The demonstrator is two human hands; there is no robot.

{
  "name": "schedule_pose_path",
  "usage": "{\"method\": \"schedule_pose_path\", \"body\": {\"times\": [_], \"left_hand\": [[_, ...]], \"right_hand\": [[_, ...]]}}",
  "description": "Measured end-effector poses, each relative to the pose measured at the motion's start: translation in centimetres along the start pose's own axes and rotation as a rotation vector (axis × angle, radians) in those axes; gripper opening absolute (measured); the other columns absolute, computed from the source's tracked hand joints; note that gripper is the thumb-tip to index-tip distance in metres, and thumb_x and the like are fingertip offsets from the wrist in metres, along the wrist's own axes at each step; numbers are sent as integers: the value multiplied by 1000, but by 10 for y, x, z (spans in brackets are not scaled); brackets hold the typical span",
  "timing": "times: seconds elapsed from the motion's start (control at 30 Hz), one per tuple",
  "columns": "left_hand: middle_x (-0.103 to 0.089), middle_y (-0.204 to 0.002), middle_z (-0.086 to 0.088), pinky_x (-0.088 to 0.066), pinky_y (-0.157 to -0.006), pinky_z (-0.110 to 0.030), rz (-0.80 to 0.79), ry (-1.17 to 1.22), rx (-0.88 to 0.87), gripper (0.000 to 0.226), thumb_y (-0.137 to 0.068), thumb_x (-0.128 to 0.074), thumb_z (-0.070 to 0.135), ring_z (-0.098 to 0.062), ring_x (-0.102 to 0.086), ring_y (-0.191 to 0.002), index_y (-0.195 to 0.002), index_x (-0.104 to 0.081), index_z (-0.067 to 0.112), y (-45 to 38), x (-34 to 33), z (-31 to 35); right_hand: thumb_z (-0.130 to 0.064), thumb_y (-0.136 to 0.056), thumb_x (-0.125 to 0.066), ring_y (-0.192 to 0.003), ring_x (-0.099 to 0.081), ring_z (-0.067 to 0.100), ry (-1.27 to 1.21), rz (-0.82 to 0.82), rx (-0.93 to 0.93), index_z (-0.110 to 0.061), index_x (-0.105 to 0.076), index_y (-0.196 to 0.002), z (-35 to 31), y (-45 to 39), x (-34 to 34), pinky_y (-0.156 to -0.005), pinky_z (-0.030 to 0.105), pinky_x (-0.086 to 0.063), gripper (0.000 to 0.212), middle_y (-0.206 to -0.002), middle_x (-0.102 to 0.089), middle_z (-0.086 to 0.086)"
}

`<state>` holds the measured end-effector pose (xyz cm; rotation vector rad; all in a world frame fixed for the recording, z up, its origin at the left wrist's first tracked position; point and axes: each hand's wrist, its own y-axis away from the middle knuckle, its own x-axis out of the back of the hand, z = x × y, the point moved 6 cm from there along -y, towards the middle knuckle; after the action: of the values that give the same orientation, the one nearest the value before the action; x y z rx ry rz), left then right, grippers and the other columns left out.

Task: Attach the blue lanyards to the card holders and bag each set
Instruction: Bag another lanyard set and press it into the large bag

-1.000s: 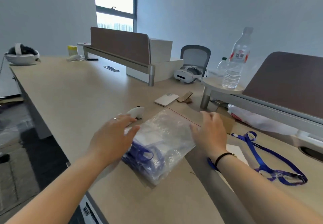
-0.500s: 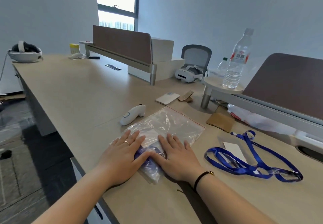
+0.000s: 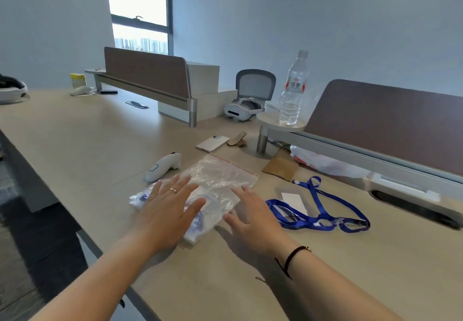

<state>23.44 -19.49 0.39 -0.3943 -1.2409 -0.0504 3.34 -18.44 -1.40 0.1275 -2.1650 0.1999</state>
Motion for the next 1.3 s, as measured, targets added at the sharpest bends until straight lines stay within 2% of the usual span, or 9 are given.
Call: {"method": "schedule_pose_path", "body": {"times": [0.07, 0.17, 0.3, 0.5, 0.7, 0.93, 1.1, 1.2, 1.3], "left_hand": [[-21, -166, 13, 1, -124, -34, -17, 60, -72, 64, -97, -15, 66, -7, -8, -154, -150, -38, 37, 2, -7, 39], [-16, -166, 15, 4, -123, -30, -94, 109, -174, 49, -105, -32, 48, -4, -5, -153, -153, -30, 38, 5, -26, 105], [-15, -164, 19, -1, -122, -28, -171, 148, -250, 53, -106, -36, 44, -6, -9, -153, -157, -25, 36, 2, -56, 178], [-27, -164, 10, -18, -123, -37, -202, 147, -274, 58, -104, -45, 45, -12, -20, -152, -156, -24, 34, -18, -99, 244], [-57, -139, 14, -40, -111, -30, -85, 146, -208, 44, -101, -49, 47, -6, -49, -127, -143, -48, 36, -25, -109, 242], [-64, -113, 20, -46, -92, -21, -38, 194, -193, 31, -96, -53, 54, -1, -54, -101, -116, -68, 37, -29, -105, 236], [-64, -116, 18, -45, -95, -21, -7, 222, -171, 22, -96, -58, 44, -1, -52, -105, -112, -71, 36, -30, -101, 231], [-65, -118, 17, -46, -98, -25, 5, 244, -191, 25, -94, -61, 46, -1, -52, -108, -116, -70, 36, -30, -100, 232], [-59, -125, 20, -40, -105, -28, -8, 270, -240, 37, -91, -62, 52, -1, -48, -116, -125, -64, 38, -28, -101, 235]], "right_hand": [[-56, -92, -59, -152, -13, 13, 136, 83, -47, -40, -21, -154, 29, 22, 26, -123, 42, -18, 75, -165, -14, -14], [-63, -88, -59, -153, -11, 15, 299, 163, -163, -37, -18, -156, 84, 51, 60, -125, 44, -15, 83, -166, -14, -12], [-71, -86, -55, -153, -15, 15, 313, 182, -302, -35, -18, -156, 143, 85, 88, -125, 46, -18, 87, -165, -18, -9], [-74, -92, -35, -154, -5, 16, 320, 162, -279, -44, -15, -155, 167, 103, 94, -124, 46, -5, 73, -167, -12, -9], [-58, -98, -40, -152, -13, 14, 310, 201, -260, -39, -34, -150, 168, 101, 92, -125, 46, -7, 55, -161, -28, -12], [-39, -100, -48, -118, -51, 3, 297, 350, -150, -37, -64, -123, 165, 100, 106, -116, 40, -32, 28, -117, -65, -20], [-38, -99, -52, -108, -55, 6, 322, 407, -107, -34, -67, -121, 162, 101, 107, -102, 28, -40, 27, -111, -68, -18], [-40, -98, -53, -102, -51, 8, 354, 398, -98, -35, -70, -114, 161, 103, 107, -99, 32, -42, 24, -105, -64, -17], [-40, -97, -58, -96, -47, 6, 347, 489, -43, -33, -73, -108, 151, 107, 111, -95, 31, -42, 20, -96, -57, -15]]}}
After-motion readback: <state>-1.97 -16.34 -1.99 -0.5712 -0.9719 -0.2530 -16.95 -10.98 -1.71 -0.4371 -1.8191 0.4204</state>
